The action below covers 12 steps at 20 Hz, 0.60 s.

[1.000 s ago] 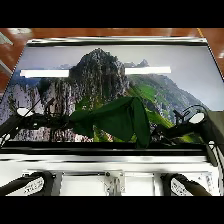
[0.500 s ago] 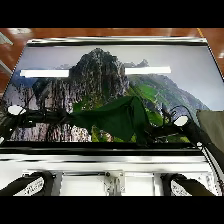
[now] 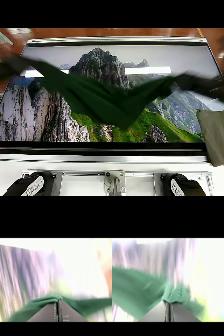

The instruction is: Fold the shirts.

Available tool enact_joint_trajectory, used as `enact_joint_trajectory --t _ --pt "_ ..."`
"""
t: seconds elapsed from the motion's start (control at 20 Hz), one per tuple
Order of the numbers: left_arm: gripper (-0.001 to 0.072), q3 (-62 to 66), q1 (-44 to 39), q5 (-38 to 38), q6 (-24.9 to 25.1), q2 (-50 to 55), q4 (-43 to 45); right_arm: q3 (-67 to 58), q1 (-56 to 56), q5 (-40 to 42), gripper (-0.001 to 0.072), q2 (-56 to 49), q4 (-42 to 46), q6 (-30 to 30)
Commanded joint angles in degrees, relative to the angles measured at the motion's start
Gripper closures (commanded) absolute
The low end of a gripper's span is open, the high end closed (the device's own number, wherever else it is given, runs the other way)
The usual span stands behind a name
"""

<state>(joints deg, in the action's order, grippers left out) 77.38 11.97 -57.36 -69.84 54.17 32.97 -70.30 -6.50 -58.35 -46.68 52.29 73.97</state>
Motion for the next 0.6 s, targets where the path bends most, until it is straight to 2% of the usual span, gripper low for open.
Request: enact_joint_trajectory --t 0.0,0.2,0.35,0.45,0.55 --pt "0.0675 18.53 7.30 4.11 -4.00 -4.35 0.02 -17.79 -3.67 5.40 0.0656 6.75 3.45 -1.46" --pt "0.0674 28.09 13.22 4.68 -3.93 -7.82 0.33 -28.11 -4.22 4.22 0.0656 7.98 10.34 5.18" --pt "0.0674 28.20 15.41 0.90 -3.98 -10.82 7.85 -30.40 -4.22 -1.99 0.0655 8.35 13.81 9.38" --pt "0.0674 28.15 15.45 -5.44 -5.38 -11.91 15.82 -30.38 -4.22 -11.04 0.0655 8.37 16.90 11.63" --pt "0.0675 27.74 15.43 -10.43 -9.20 -11.91 25.42 -30.38 -4.22 -25.68 0.0655 7.26 19.41 13.25"
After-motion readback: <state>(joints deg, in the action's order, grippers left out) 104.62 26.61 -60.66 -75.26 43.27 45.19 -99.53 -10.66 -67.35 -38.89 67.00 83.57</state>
